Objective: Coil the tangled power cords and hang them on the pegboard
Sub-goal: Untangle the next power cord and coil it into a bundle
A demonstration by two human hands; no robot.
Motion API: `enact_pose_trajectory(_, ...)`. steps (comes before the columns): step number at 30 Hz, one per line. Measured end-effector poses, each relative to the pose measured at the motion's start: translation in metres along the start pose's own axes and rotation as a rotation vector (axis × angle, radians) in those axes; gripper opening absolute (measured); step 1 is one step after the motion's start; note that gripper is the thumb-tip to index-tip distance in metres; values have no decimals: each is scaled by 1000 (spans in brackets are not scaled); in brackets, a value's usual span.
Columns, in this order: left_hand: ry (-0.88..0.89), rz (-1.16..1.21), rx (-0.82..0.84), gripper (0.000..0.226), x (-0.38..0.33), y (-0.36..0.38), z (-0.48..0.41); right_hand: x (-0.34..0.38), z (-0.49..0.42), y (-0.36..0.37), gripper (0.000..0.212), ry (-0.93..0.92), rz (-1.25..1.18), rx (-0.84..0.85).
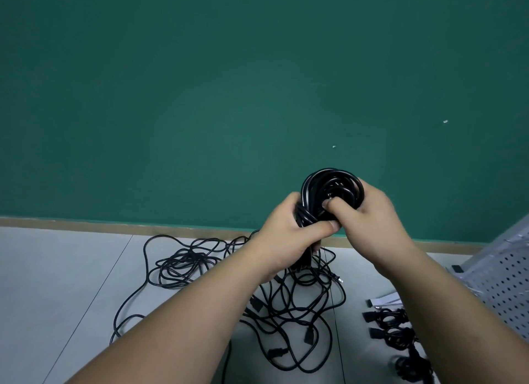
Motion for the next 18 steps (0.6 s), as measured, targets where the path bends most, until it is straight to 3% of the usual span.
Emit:
enact_pose_trajectory(8, -64, 32, -38, 36, 0, 11, 2, 1, 4, -1, 23, 92, -76, -22)
enact_pose_trajectory(15, 53, -43, -130, 12, 0, 11, 2, 1, 3, -2, 28, 121, -6, -58)
enact_pose_trajectory(18, 104, -124, -182, 19, 0, 11, 6, 6, 3, -4, 19, 80, 71, -38)
Point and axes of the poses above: each hand's wrist, its own z-axis away from the middle knuckle, its own y-axis out of the palm, x = y × z, the point moved 4 cm from there along -z, towards the middle knuckle, and after that the axes turned 9 degrees about -x, right-handed, at the moved point
